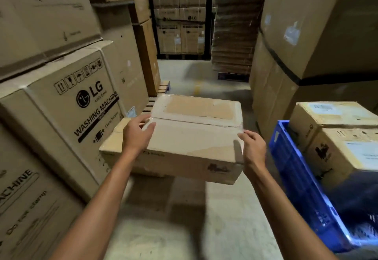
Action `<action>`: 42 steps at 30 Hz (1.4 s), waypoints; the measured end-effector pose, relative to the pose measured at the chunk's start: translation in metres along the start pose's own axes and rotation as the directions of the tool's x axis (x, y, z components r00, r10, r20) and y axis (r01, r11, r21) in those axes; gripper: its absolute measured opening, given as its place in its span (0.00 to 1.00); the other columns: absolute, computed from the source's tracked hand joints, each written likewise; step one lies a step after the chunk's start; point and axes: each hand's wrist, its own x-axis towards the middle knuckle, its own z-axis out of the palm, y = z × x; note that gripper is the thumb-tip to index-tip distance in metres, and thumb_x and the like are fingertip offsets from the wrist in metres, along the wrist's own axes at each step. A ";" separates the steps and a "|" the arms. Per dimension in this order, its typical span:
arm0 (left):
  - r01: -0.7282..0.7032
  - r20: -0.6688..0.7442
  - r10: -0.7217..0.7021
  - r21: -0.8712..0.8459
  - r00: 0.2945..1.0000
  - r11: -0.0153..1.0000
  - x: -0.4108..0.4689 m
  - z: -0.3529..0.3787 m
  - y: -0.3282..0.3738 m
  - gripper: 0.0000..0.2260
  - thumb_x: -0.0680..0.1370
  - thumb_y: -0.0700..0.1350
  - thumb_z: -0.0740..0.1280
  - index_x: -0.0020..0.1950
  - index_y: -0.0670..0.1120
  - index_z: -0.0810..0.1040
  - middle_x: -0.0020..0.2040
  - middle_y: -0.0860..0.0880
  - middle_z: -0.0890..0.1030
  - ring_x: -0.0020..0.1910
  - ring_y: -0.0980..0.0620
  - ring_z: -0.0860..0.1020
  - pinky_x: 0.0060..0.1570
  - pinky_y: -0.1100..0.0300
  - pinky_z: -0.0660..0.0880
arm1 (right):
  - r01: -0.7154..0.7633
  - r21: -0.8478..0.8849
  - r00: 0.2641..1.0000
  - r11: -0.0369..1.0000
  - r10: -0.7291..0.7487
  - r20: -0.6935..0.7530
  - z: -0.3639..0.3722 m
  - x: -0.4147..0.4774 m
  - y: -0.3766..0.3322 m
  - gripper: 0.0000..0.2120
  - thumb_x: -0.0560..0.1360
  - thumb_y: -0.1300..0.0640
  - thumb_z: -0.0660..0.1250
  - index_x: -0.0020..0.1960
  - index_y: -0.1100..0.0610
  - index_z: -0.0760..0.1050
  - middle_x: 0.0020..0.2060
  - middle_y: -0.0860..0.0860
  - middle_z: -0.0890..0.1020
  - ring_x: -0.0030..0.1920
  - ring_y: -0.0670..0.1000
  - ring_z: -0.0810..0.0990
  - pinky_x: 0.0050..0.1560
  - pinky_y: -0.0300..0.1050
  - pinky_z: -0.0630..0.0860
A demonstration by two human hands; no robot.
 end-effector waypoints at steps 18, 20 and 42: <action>0.080 -0.098 -0.086 -0.056 0.992 0.995 0.180 -0.130 -0.147 0.10 0.78 0.43 0.69 0.58 0.44 0.84 0.52 0.49 0.83 0.45 0.58 0.78 0.40 0.64 0.72 | -0.014 0.100 0.959 0.995 -0.015 0.282 0.275 0.009 0.019 0.16 0.82 0.62 0.60 0.67 0.54 0.77 0.57 0.48 0.83 0.56 0.48 0.81 0.37 0.34 0.78; 0.091 -0.083 -0.094 -0.045 0.992 0.995 0.199 -0.133 -0.163 0.10 0.78 0.43 0.70 0.58 0.45 0.84 0.54 0.49 0.83 0.48 0.54 0.78 0.43 0.63 0.73 | -0.018 0.101 0.963 0.995 -0.010 0.268 0.295 0.013 0.030 0.16 0.83 0.62 0.60 0.69 0.54 0.76 0.59 0.48 0.83 0.57 0.50 0.81 0.38 0.35 0.79; 0.289 0.117 -0.274 -0.142 0.955 0.947 0.203 -0.106 -0.211 0.18 0.83 0.43 0.61 0.73 0.51 0.71 0.65 0.52 0.77 0.61 0.51 0.77 0.55 0.55 0.75 | 0.072 -0.135 0.989 0.988 -0.054 0.137 0.306 0.030 0.082 0.19 0.80 0.51 0.67 0.70 0.47 0.76 0.58 0.45 0.83 0.57 0.49 0.82 0.50 0.53 0.84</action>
